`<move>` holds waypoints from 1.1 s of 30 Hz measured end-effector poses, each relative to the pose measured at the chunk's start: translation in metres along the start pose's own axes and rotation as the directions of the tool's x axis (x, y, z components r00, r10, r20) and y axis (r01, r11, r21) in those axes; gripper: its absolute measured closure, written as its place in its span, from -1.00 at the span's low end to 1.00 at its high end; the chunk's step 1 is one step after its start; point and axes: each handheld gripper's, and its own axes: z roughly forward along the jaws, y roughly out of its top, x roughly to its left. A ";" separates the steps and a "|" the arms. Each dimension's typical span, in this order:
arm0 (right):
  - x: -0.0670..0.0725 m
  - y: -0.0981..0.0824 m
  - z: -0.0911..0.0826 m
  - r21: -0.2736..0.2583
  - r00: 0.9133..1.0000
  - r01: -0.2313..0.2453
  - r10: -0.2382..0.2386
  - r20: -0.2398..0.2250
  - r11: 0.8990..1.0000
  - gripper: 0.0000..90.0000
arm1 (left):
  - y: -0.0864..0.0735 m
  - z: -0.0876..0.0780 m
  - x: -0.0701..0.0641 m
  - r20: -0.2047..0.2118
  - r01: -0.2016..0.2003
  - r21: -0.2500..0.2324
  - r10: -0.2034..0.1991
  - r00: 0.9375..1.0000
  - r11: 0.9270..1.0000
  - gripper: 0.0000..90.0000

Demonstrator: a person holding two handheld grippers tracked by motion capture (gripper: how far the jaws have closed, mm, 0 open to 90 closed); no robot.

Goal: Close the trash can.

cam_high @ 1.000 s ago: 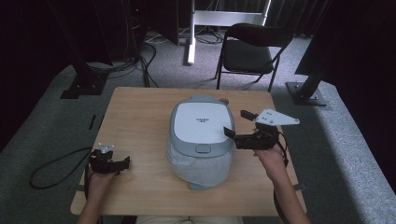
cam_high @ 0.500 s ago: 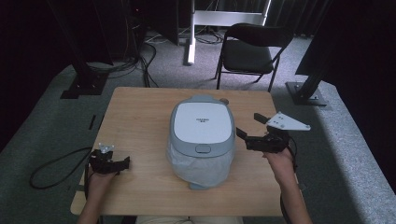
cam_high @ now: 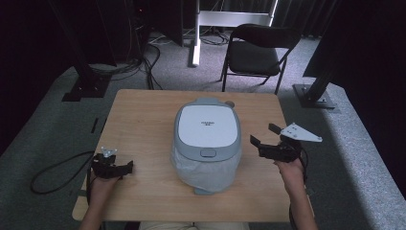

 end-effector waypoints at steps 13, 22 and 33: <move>-0.016 -0.042 0.007 0.056 0.996 -0.036 0.031 0.079 0.998 -0.73 | 0.000 0.000 0.000 0.000 0.000 0.000 0.000 1.000 1.000 -0.97; -0.030 -0.071 0.013 0.091 0.988 -0.078 0.065 0.143 0.993 -0.73 | 0.000 0.000 0.000 0.000 0.000 0.000 0.000 1.000 1.000 -0.97; -0.044 -0.105 0.013 0.110 0.965 -0.141 0.112 0.235 0.984 -0.73 | 0.000 0.000 0.000 0.000 0.000 0.000 0.000 1.000 1.000 -0.97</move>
